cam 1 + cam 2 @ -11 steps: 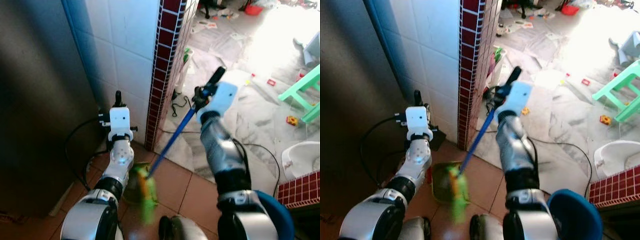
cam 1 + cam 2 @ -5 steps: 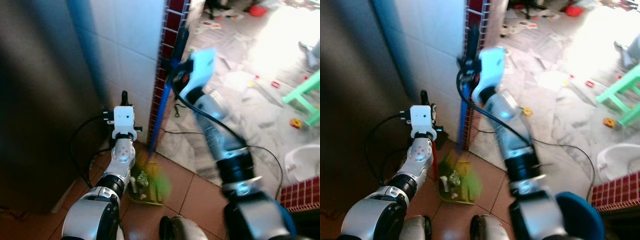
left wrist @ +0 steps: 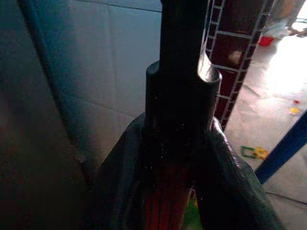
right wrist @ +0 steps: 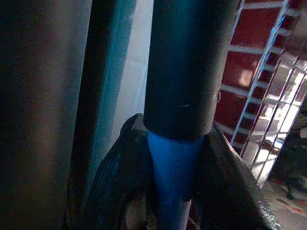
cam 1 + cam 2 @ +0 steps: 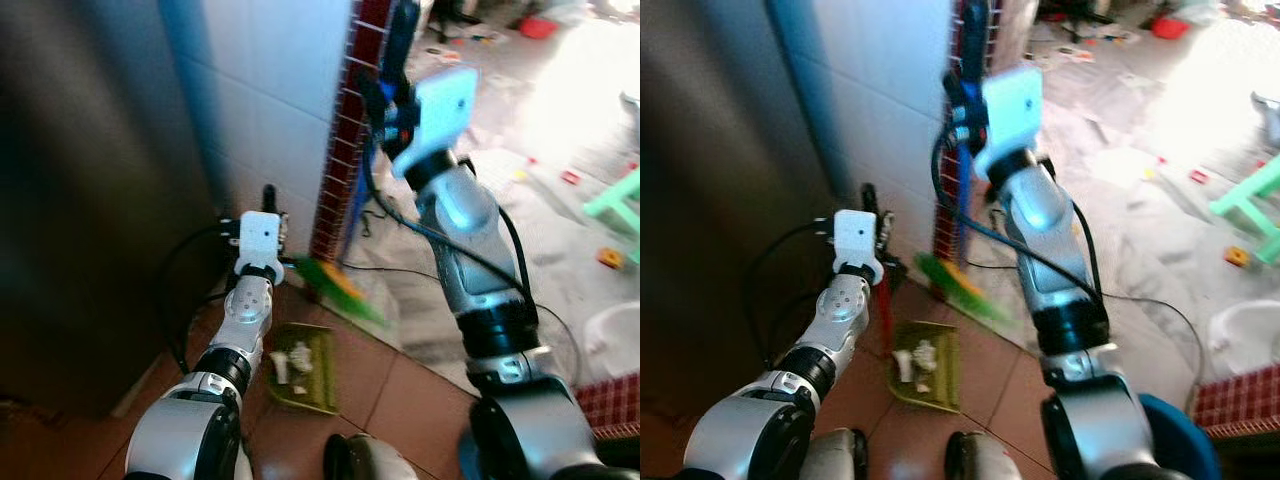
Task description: Sweep floor
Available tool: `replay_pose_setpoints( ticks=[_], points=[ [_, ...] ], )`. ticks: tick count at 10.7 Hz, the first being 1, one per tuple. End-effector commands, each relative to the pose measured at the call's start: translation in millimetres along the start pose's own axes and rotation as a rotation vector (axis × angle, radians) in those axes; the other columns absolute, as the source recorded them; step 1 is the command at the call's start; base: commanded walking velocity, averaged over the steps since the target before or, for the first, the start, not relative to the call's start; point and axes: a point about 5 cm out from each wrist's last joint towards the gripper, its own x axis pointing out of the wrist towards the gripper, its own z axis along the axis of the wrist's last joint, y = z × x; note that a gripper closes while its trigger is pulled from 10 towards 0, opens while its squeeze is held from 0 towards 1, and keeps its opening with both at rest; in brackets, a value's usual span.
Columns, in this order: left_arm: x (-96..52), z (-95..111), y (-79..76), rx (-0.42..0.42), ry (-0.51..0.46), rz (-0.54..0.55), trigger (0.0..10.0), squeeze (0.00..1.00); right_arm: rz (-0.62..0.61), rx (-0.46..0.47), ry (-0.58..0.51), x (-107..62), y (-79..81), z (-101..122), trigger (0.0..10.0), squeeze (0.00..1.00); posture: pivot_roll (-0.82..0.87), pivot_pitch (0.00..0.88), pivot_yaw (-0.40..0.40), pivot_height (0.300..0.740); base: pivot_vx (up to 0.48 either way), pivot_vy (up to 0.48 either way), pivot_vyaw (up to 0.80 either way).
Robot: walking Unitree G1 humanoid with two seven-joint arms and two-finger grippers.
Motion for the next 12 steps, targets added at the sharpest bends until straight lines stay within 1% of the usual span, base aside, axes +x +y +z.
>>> replay_pose_setpoints(
  ticks=[1,2,3,4,5,6,7,8,9,10,11,12],
  points=[
    [-16.5,-31.9,-18.1,-0.058,0.168,-0.084,10.0,0.0,-0.044,-0.152,-0.011,-5.9,-12.0,1.9,10.0,0.0,-0.09,0.114,-0.084,0.74,0.0,0.0,0.0],
    [-16.5,-28.6,-18.2,-0.04,0.135,-0.127,10.0,0.0,-0.06,-0.152,0.016,-12.3,-10.6,-5.9,10.0,0.0,-0.09,0.115,-0.076,0.74,0.0,0.0,0.0],
    [-15.9,-26.4,-12.3,-0.011,0.124,-0.122,10.0,0.0,-0.061,-0.14,0.054,-18.1,-7.6,-15.6,10.0,0.0,-0.08,0.115,-0.069,0.74,0.0,0.0,0.0],
    [-14.5,-23.6,-2.4,-0.002,0.121,-0.086,10.0,0.0,-0.078,-0.134,0.099,-25.0,-7.3,-26.9,10.0,0.0,-0.07,0.112,-0.068,0.74,0.0,0.0,0.0],
    [-13.9,-16.7,5.2,0.033,0.07,-0.078,10.0,0.0,-0.089,-0.135,0.126,-30.1,-6.8,-34.5,10.0,0.0,-0.06,0.111,-0.068,0.74,0.0,0.0,0.0],
    [-17.4,-9.2,19.7,0.068,0.016,-0.046,10.0,0.0,-0.137,-0.085,0.196,-40.8,-5.8,-51.8,10.0,0.0,-0.04,0.108,-0.067,0.74,0.0,0.0,0.0],
    [-21.8,-5.4,27.9,0.071,-0.009,-0.021,10.0,0.0,-0.188,-0.017,0.261,-47.9,-4.2,-65.4,10.0,0.0,-0.03,0.107,-0.068,0.74,0.0,0.0,0.0],
    [-30.7,-5.4,31.1,0.04,0.01,0.002,10.0,0.0,-0.254,0.111,0.407,-57.9,3.1,-90.1,10.0,0.0,0.0,0.104,-0.066,0.74,0.0,0.0,0.0],
    [-33.7,-6.3,30.2,0.032,0.016,0.0,10.0,0.0,-0.273,0.17,0.457,-60.3,7.0,-97.5,10.0,0.0,0.0,0.103,-0.065,0.74,0.0,0.0,0.0],
    [-38.2,-7.9,28.2,0.036,0.019,-0.005,10.0,0.0,-0.299,0.281,0.5,-60.5,13.0,-103.5,10.0,0.0,0.01,0.101,-0.065,0.74,0.0,0.0,0.0],
    [-46.2,-6.1,26.9,0.033,0.025,-0.007,10.0,0.0,-0.29,0.442,0.401,-46.5,20.0,-89.5,10.0,0.0,0.01,0.091,-0.061,0.74,0.0,0.0,0.0],
    [-47.6,-4.0,27.7,0.026,0.032,-0.004,10.0,0.0,-0.272,0.455,0.342,-41.4,19.8,-80.6,10.0,0.0,0.01,0.087,-0.062,0.74,0.0,0.0,0.0]
  ],
)
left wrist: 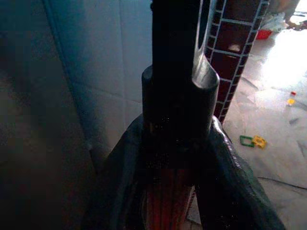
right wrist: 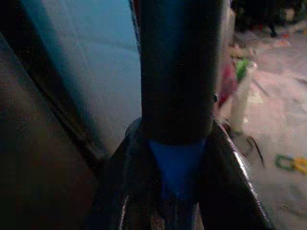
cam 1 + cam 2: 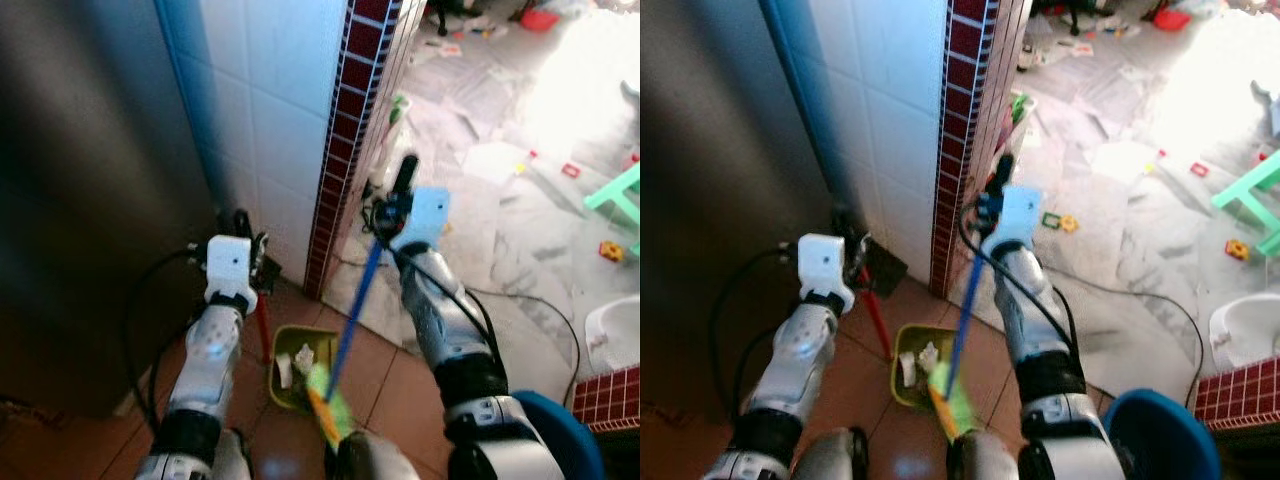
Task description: Sweep floor
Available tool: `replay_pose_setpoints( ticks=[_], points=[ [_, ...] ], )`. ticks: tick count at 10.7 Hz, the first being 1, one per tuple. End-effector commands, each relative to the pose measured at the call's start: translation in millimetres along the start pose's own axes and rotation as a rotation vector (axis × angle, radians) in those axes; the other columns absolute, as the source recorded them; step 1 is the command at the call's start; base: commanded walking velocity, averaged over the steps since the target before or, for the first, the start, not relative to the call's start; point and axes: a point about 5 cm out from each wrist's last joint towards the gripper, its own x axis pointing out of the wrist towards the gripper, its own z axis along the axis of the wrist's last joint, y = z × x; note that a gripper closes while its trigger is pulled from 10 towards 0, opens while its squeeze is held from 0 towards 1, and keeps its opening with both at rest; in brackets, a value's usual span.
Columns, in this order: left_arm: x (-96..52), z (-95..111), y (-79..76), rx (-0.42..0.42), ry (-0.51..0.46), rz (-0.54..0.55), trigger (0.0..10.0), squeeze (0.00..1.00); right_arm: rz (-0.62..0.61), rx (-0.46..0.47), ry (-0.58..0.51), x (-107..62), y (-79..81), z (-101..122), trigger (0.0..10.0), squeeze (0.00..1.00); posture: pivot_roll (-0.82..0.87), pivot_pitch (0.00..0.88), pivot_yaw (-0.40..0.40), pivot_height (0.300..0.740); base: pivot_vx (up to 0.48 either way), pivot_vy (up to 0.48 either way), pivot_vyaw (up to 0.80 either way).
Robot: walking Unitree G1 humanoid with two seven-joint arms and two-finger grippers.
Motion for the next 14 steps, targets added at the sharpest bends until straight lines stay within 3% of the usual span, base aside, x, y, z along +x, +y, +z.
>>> replay_pose_setpoints(
  ticks=[1,2,3,6,10,14],
  points=[
    [-3.0,-1.9,-1.3,0.045,0.031,-0.003,10.0,0.0,0.034,0.062,-0.122,2.2,5.8,23.3,10.0,0.0,0.01,0.08,-0.061,0.74,0.0,0.0,0.0],
    [-6.2,4.2,3.8,0.057,0.017,0.006,10.0,0.0,0.061,0.03,-0.226,-0.4,8.0,40.9,10.0,0.0,0.01,0.074,-0.06,0.74,0.0,0.0,0.0],
    [-11.1,11.3,14.6,0.07,-0.024,0.043,10.0,0.0,0.064,-0.096,-0.316,-3.5,6.6,56.7,10.0,0.0,0.01,0.069,-0.062,0.74,0.0,0.0,0.0],
    [-25.7,29.5,28.6,0.05,-0.036,0.125,10.0,0.0,0.016,-0.243,-0.421,-1.8,0.9,81.8,10.0,0.0,0.02,0.057,-0.074,0.74,0.0,0.0,0.0],
    [-22.6,30.4,18.4,0.042,-0.026,0.089,10.0,0.0,0.009,-0.269,-0.363,-5.2,-1.6,63.0,10.0,0.0,0.03,0.044,-0.087,0.74,0.0,0.0,0.0],
    [-21.7,34.3,14.4,0.029,-0.013,0.072,10.0,0.0,-0.022,-0.261,-0.332,-4.0,-8.1,58.1,10.0,0.0,0.02,0.046,-0.083,0.74,-0.14,0.0,-0.11]
  ],
)
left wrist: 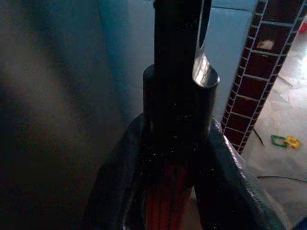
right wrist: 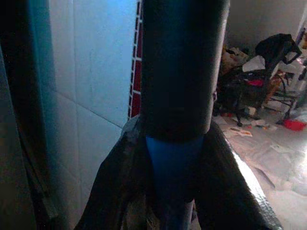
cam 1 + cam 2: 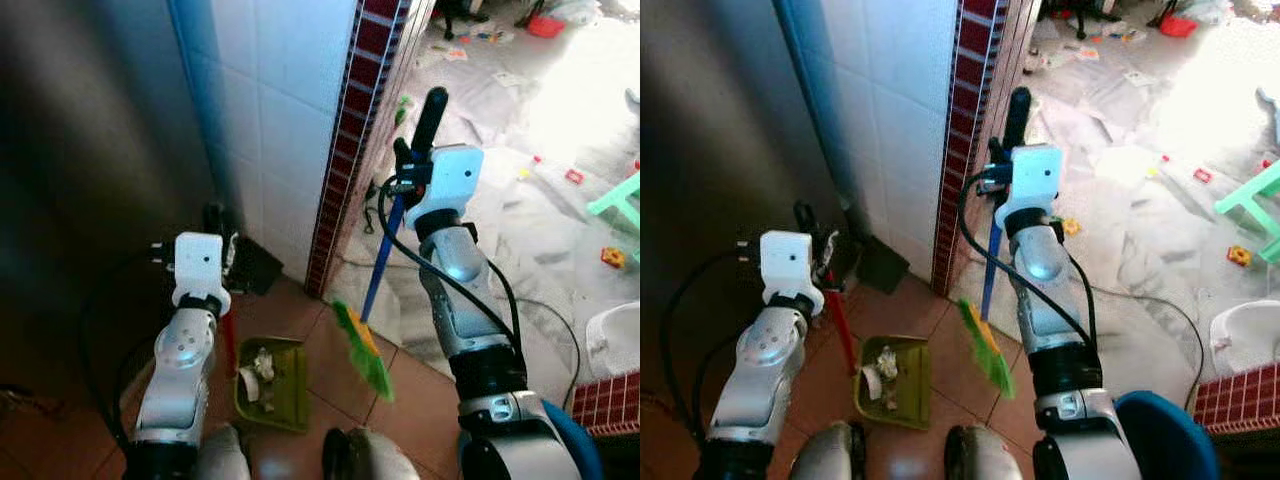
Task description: Sweep floor
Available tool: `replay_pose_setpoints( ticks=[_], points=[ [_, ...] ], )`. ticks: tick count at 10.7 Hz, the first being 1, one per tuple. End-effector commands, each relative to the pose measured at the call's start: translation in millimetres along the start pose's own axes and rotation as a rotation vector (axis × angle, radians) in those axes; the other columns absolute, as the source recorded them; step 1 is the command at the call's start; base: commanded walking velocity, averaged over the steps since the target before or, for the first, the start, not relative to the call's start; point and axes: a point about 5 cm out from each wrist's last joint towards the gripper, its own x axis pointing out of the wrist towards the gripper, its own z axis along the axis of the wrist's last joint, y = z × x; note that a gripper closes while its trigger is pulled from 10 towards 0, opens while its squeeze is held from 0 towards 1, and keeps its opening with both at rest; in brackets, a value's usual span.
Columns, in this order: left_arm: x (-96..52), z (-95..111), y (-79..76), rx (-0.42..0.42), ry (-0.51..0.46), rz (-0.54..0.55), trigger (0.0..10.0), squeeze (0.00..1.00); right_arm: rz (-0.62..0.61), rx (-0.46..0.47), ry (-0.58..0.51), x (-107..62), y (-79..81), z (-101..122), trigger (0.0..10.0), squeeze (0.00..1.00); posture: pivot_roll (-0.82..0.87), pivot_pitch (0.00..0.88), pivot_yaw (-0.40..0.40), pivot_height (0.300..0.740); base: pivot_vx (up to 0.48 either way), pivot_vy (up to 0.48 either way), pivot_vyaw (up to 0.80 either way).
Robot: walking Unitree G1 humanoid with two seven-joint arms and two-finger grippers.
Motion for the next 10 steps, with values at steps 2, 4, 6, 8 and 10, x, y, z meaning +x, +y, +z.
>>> replay_pose_setpoints(
  ticks=[2,4,6,8,10],
  points=[
    [0.0,6.3,-6.2,-0.016,-0.015,-0.028,10.0,0.0,-0.018,0.002,-0.016,0.3,-5.6,2.7,10.0,0.0,0.01,0.046,-0.085,0.74,-0.319,0.0,-0.4],
    [-0.4,5.8,-6.5,-0.019,-0.008,-0.029,10.0,0.0,-0.028,0.016,0.018,-3.5,-7.7,-6.0,10.0,0.0,0.02,0.043,-0.083,0.74,-0.334,0.0,0.0],
    [-0.1,5.8,-6.0,-0.017,-0.004,-0.031,10.0,0.0,-0.031,0.01,0.046,-7.4,-9.7,-14.4,10.0,0.0,0.02,0.041,-0.08,0.74,-0.334,0.0,0.0],
    [4.4,-0.8,-7.8,-0.051,0.029,-0.029,10.0,0.0,-0.043,-0.019,0.153,-22.7,-16.3,-45.3,10.0,0.0,0.01,0.007,-0.075,0.74,-0.293,0.0,0.0],
    [7.6,2.2,-7.6,-0.036,0.02,-0.048,10.0,0.0,-0.076,-0.004,0.263,-35.1,-23.4,-65.0,10.0,0.0,0.01,0.0,-0.081,0.74,0.0,0.0,0.0]
  ],
)
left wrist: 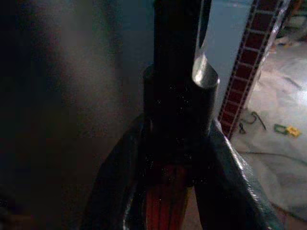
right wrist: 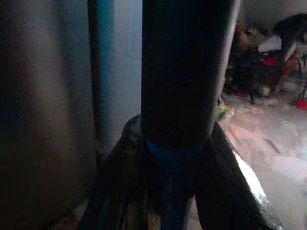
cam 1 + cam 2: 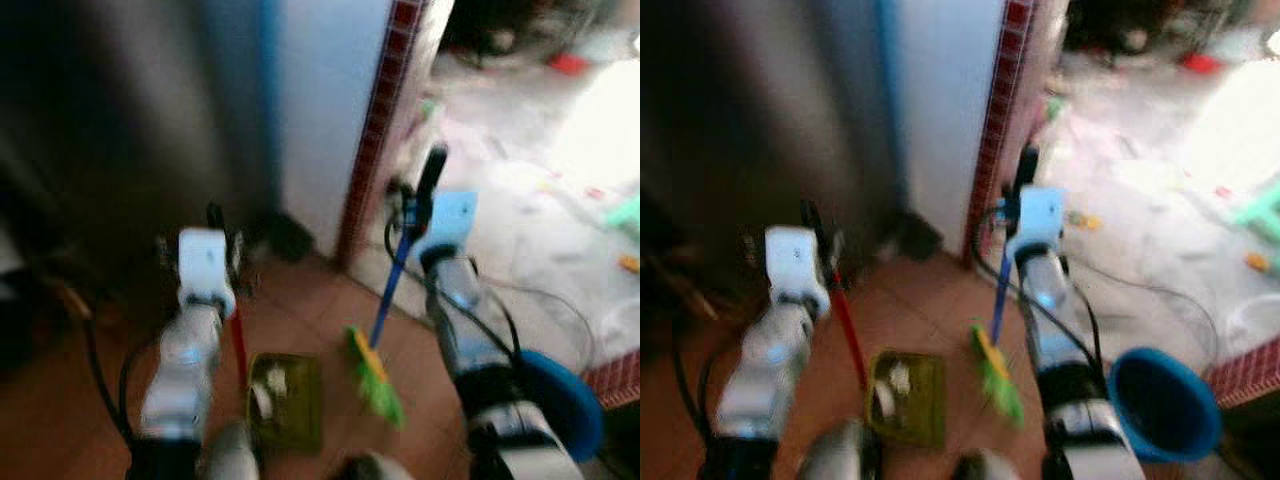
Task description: Sweep floor
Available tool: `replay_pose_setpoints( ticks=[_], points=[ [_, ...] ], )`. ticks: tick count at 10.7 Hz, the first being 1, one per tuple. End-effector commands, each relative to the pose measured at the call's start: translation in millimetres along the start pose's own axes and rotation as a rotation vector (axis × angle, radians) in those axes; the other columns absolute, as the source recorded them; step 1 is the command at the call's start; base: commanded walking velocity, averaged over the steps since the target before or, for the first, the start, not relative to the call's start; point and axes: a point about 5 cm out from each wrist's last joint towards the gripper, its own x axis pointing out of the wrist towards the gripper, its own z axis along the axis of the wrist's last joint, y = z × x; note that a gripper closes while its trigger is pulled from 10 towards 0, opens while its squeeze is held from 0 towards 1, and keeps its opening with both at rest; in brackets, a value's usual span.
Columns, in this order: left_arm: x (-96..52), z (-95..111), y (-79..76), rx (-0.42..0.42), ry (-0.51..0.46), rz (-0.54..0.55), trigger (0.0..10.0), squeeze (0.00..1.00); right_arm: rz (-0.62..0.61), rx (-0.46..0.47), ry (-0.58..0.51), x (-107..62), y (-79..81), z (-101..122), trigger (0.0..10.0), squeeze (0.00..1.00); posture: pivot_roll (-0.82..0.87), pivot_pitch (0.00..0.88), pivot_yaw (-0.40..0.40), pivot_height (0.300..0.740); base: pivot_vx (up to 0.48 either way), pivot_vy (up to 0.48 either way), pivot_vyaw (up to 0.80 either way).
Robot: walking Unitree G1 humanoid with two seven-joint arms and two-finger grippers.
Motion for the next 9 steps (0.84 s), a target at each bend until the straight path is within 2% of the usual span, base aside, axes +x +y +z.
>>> replay_pose_setpoints(
  ticks=[1,4,5,6,7,8,9],
  points=[
    [2.9,18.1,-2.2,0.0,-0.076,-0.029,10.0,0.0,-0.018,-0.006,0.056,-3.6,-8.2,-8.1,10.0,0.0,0.0,0.0,-0.093,0.74,0.0,0.0,0.0],
    [-5.3,5.0,7.3,-0.068,-0.056,0.019,10.0,0.0,0.059,-0.003,0.137,-17.4,-6.6,-25.1,10.0,0.0,0.02,0.0,-0.055,0.74,0.0,0.0,0.0],
    [-5.7,2.4,8.0,-0.074,-0.054,0.045,10.0,0.0,0.13,-0.051,0.144,-25.5,-7.4,-22.5,10.0,0.0,0.01,0.0,-0.045,0.74,0.0,0.0,0.0],
    [-6.1,2.9,7.7,-0.075,-0.067,0.04,10.0,0.0,0.137,-0.038,0.16,-30.4,-10.2,-21.3,10.0,0.0,0.0,0.0,-0.047,0.74,0.0,0.0,0.0],
    [-5.8,5.6,7.4,-0.072,-0.076,0.032,10.0,0.0,0.117,-0.03,0.127,-30.1,-8.9,-18.3,10.0,0.0,0.01,0.0,-0.061,0.74,0.0,0.0,0.0],
    [-4.4,8.7,7.8,-0.079,-0.084,0.033,10.0,0.0,0.035,0.01,0.133,-26.9,-9.6,-20.6,10.0,0.0,0.01,0.0,-0.067,0.74,0.0,0.251,0.0],
    [-1.2,14.1,3.5,-0.085,-0.094,0.023,10.0,0.0,-0.046,0.02,0.133,-22.4,-9.6,-18.9,10.0,0.0,0.02,0.0,-0.074,0.74,0.0,0.266,-0.8]
  ],
)
